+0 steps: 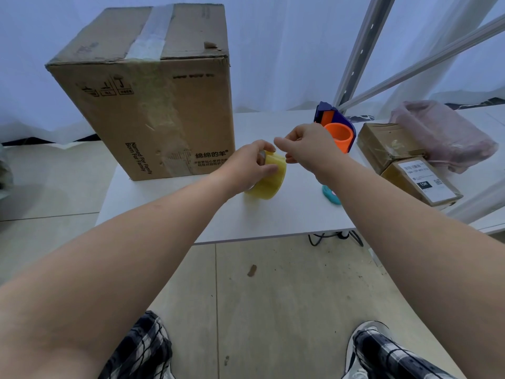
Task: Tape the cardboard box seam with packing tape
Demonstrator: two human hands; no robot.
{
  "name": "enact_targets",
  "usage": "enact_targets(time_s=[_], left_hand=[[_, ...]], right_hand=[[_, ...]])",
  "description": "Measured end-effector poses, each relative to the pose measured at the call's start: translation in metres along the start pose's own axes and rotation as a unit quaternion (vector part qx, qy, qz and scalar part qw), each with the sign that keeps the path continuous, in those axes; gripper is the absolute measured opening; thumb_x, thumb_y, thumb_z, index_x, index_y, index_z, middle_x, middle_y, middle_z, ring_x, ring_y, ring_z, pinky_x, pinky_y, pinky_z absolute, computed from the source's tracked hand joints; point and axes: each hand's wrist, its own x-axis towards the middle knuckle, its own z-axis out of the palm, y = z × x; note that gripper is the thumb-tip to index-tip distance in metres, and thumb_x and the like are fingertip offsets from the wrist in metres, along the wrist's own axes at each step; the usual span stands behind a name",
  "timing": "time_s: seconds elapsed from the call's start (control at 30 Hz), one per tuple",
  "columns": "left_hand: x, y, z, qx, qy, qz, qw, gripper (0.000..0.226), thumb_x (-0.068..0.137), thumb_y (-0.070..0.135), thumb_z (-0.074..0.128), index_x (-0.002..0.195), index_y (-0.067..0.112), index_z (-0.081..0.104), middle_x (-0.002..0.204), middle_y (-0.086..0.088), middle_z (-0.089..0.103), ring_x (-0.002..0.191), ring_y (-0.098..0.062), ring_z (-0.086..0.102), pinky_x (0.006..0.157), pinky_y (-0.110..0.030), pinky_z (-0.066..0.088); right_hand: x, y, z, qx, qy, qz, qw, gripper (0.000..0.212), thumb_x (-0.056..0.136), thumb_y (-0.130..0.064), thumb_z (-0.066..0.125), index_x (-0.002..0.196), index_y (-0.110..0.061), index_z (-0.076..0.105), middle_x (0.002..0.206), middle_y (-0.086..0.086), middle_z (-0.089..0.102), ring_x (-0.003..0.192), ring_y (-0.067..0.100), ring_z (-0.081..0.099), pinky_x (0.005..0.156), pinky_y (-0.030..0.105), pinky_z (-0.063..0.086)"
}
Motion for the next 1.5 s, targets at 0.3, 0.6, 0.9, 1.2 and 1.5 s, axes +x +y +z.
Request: enact_targets(time_s=[0.3,0.6,0.9,1.2,1.5], left_hand=[[-0.004,0.001,0.002,0.011,-0.017,0.018,1.0,0.043,0.088,0.025,0.064,0.128,0.025,0.048,0.102,-0.011,0.061,0.095,-0.026,0.058,0.088,-0.042,0.05],[-0.004,-0.001,0.0,-0.003,-0.023,0.016,1.0,0.04,0.088,0.026,0.064,0.126,0.025,0.05,0.102,-0.01,0.061,0.098,-0.027,0.058,0.089,-0.043,0.05],[-0.005,-0.002,0.002,0.004,-0.023,0.026,0.999,0.038,0.089,0.026,0.063,0.125,0.027,0.05,0.104,-0.019,0.062,0.094,-0.029,0.058,0.089,-0.046,0.051],[-0.006,-0.005,0.001,-0.013,-0.03,0.027,0.999,0.041,0.089,0.026,0.063,0.127,0.028,0.048,0.112,-0.014,0.062,0.103,-0.03,0.059,0.091,-0.043,0.05],[-0.006,-0.006,0.003,-0.045,-0.026,0.03,0.998,0.041,0.089,0.023,0.063,0.127,0.025,0.048,0.084,-0.002,0.054,0.084,-0.019,0.053,0.084,-0.039,0.049]], right_hand=[[0.0,0.012,-0.002,-0.001,0.002,-0.052,0.999,0.017,0.087,-0.012,0.064,0.103,-0.009,0.061,0.09,0.013,0.07,0.074,0.022,0.069,0.071,0.034,0.059],[0.001,0.015,-0.014,-0.108,-0.08,-0.083,0.987,0.025,0.086,-0.019,0.066,0.109,-0.01,0.069,0.102,0.007,0.071,0.08,0.01,0.061,0.056,0.012,0.04],[-0.003,0.025,-0.008,-0.031,-0.054,-0.083,0.995,0.018,0.09,-0.012,0.059,0.105,-0.006,0.068,0.093,0.012,0.069,0.081,0.019,0.061,0.072,0.025,0.051],[0.0,0.038,-0.003,0.208,-0.058,-0.004,0.976,0.021,0.083,-0.009,0.068,0.101,0.001,0.064,0.084,0.01,0.066,0.076,0.019,0.063,0.067,0.023,0.055],[0.005,0.036,0.011,-0.063,-0.02,-0.128,0.99,0.038,0.088,-0.016,0.063,0.125,-0.009,0.059,0.104,0.011,0.06,0.089,0.017,0.055,0.091,0.034,0.05]])
